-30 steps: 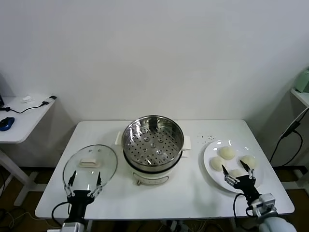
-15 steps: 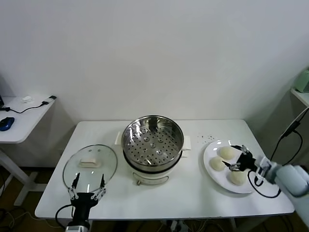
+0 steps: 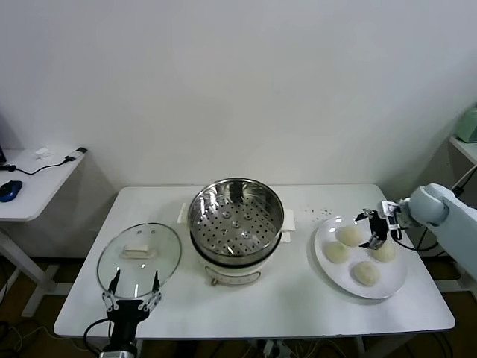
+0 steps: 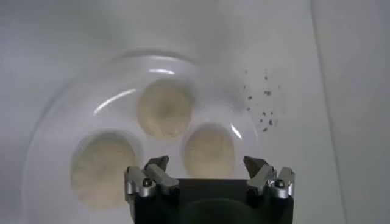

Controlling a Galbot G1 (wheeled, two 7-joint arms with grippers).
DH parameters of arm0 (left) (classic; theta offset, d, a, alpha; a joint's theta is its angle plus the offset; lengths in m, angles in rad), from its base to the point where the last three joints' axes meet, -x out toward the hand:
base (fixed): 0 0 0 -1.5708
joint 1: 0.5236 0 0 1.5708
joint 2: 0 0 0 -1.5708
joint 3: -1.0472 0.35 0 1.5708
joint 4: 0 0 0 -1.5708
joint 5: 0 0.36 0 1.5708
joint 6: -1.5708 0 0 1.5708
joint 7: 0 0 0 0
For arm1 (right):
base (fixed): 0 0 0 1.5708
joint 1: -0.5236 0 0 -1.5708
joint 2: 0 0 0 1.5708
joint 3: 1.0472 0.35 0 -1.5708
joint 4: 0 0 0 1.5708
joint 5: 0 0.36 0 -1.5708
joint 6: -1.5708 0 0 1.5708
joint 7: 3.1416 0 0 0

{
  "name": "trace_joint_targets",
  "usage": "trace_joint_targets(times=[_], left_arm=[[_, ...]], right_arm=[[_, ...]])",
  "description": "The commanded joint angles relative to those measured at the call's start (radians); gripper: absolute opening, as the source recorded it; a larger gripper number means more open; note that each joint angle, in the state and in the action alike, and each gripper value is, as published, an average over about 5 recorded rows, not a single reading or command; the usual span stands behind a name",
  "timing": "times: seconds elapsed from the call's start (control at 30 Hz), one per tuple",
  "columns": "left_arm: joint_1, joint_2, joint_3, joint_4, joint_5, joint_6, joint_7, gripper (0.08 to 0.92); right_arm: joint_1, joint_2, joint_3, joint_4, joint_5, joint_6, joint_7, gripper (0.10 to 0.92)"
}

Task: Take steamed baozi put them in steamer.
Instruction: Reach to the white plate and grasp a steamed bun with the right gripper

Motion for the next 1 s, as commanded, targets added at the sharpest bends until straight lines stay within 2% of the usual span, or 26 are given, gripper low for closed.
trace_joint_targets(times=[0.03, 0.53, 1.0], left_arm=[[-0.003, 0.001, -0.01, -0.004, -0.005, 0.009, -0.001, 0.823], [-0.03, 0.006, -0.012, 0.023, 0.024, 0.035, -0.029, 0.823], [-0.014, -0.002, -0.012, 0.032, 0.025, 0.029, -0.033, 0.823]], right_arm=[[0.251, 0.205, -0.293, -0.342, -0.038, 0.08, -0.108, 0.823], [0.124, 0.353, -0.206, -0.483, -0.08, 0.08, -0.094, 0.823], [0.08, 0.405, -0.136, -0.541, -0.114, 0.095, -0.09, 0.823]])
